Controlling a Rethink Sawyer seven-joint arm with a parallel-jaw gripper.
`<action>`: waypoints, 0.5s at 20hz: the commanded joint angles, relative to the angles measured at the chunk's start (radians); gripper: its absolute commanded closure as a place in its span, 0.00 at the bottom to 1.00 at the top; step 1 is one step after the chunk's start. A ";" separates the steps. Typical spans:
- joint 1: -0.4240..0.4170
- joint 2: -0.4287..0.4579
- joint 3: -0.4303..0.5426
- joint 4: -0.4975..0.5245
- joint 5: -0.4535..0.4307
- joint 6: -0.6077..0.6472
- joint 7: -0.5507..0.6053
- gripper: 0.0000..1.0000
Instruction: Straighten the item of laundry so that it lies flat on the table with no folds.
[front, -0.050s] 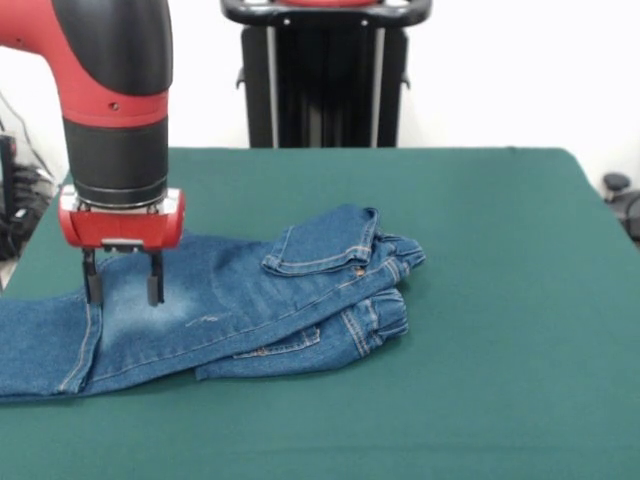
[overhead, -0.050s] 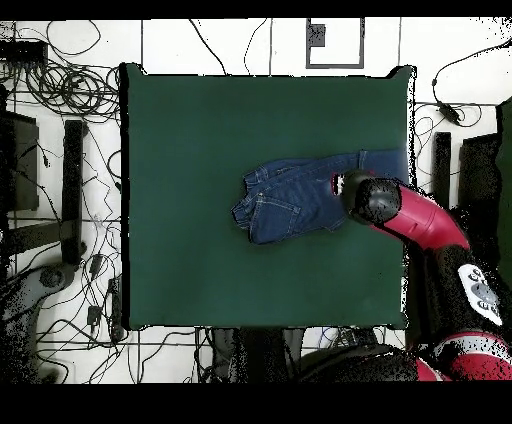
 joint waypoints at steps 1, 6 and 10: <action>0.010 0.056 0.154 -0.043 -0.048 0.000 0.011 0.00; -0.023 0.111 0.194 -0.080 -0.057 -0.019 -0.012 0.00; -0.043 0.124 0.219 -0.085 -0.067 -0.019 -0.024 0.00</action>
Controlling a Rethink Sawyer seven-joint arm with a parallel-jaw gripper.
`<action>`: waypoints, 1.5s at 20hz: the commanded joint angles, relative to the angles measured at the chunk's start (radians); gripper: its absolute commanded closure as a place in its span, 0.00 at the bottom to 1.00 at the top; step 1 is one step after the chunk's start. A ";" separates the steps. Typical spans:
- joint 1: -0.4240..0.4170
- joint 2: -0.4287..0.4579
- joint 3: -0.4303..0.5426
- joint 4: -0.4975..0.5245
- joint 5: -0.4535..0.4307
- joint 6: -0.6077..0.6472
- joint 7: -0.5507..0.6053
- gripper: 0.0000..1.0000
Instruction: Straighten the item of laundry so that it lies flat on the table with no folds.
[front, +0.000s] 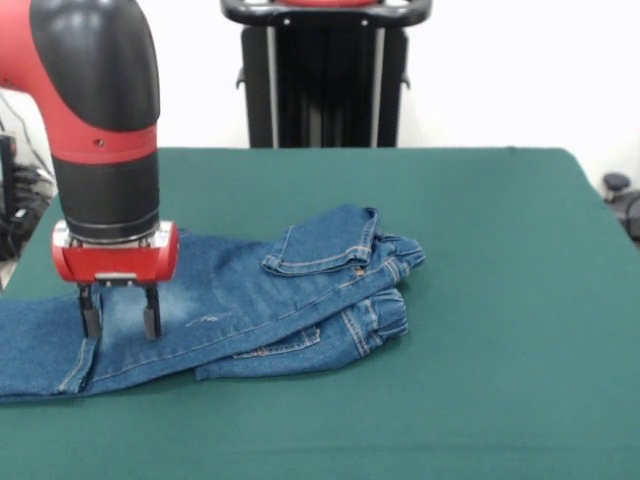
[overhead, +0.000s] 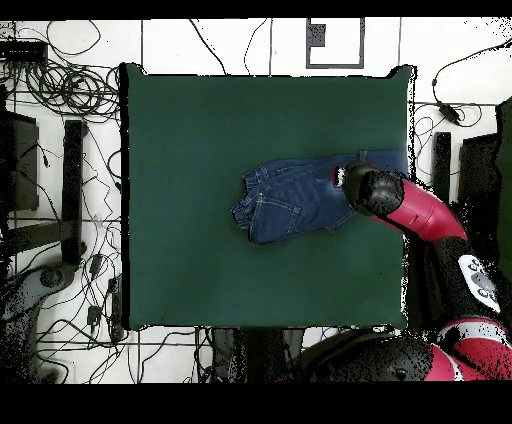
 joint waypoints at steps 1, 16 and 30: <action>-0.008 0.062 0.163 -0.016 -0.072 -0.029 -0.024 0.00; -0.028 0.071 0.189 -0.024 -0.122 -0.021 0.004 0.00; -0.015 0.024 0.177 -0.019 -0.136 0.032 0.029 0.00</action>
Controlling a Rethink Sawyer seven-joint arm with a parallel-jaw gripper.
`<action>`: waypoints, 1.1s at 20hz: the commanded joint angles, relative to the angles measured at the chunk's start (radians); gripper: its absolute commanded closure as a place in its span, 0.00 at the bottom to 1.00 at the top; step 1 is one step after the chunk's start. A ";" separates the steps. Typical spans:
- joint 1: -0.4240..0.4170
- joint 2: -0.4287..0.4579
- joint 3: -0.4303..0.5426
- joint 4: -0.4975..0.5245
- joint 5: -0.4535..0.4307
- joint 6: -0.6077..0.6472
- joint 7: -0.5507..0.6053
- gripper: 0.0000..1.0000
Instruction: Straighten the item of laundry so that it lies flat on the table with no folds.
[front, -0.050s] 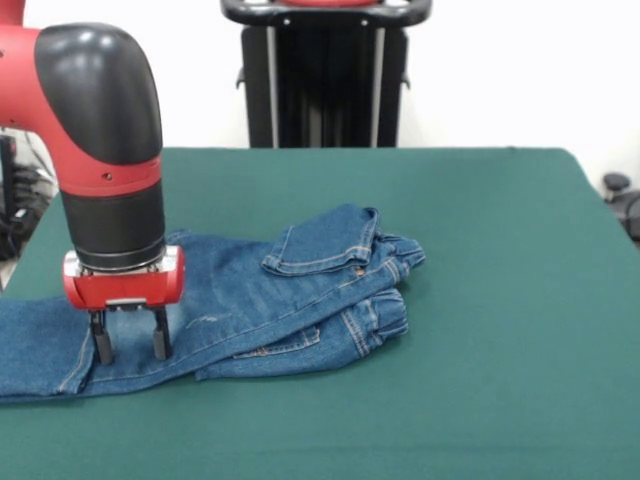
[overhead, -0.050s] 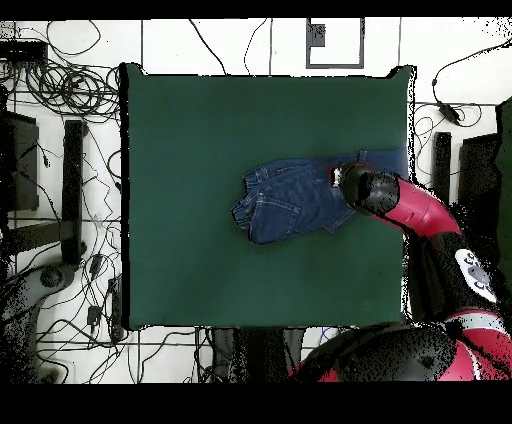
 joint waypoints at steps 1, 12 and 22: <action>0.038 -0.028 0.094 0.013 -0.034 0.037 0.029 0.00; 0.039 -0.055 0.088 0.028 -0.041 0.055 0.046 0.00; 0.013 -0.006 0.121 0.009 -0.049 0.018 0.026 0.00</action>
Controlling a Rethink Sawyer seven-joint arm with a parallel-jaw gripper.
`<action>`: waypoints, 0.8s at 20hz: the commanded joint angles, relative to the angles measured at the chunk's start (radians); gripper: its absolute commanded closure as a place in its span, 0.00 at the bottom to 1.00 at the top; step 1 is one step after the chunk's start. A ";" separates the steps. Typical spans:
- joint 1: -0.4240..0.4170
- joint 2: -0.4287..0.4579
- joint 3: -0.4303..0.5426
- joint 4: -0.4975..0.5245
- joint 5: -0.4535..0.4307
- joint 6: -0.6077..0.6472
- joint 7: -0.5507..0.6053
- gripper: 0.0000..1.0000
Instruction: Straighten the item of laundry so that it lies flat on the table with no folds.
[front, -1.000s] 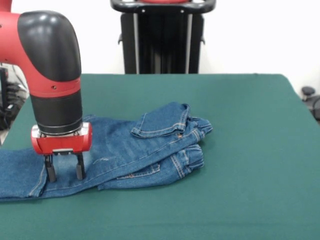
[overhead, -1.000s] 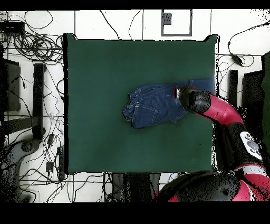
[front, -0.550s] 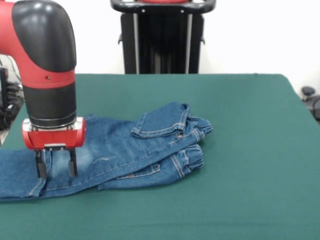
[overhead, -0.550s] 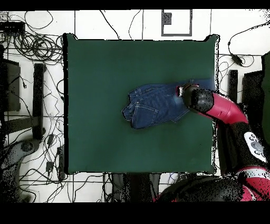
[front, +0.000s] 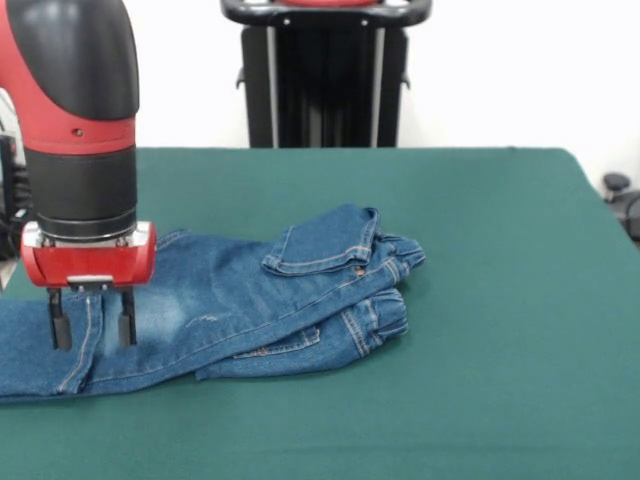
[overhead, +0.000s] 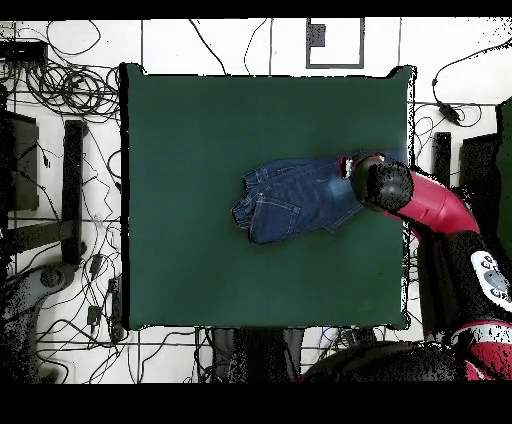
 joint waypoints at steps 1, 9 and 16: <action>0.011 0.071 0.118 0.012 -0.026 0.020 0.024 0.00; -0.017 0.086 0.143 -0.002 -0.029 0.037 -0.012 0.00; -0.035 0.074 0.152 -0.013 -0.035 0.074 -0.033 0.00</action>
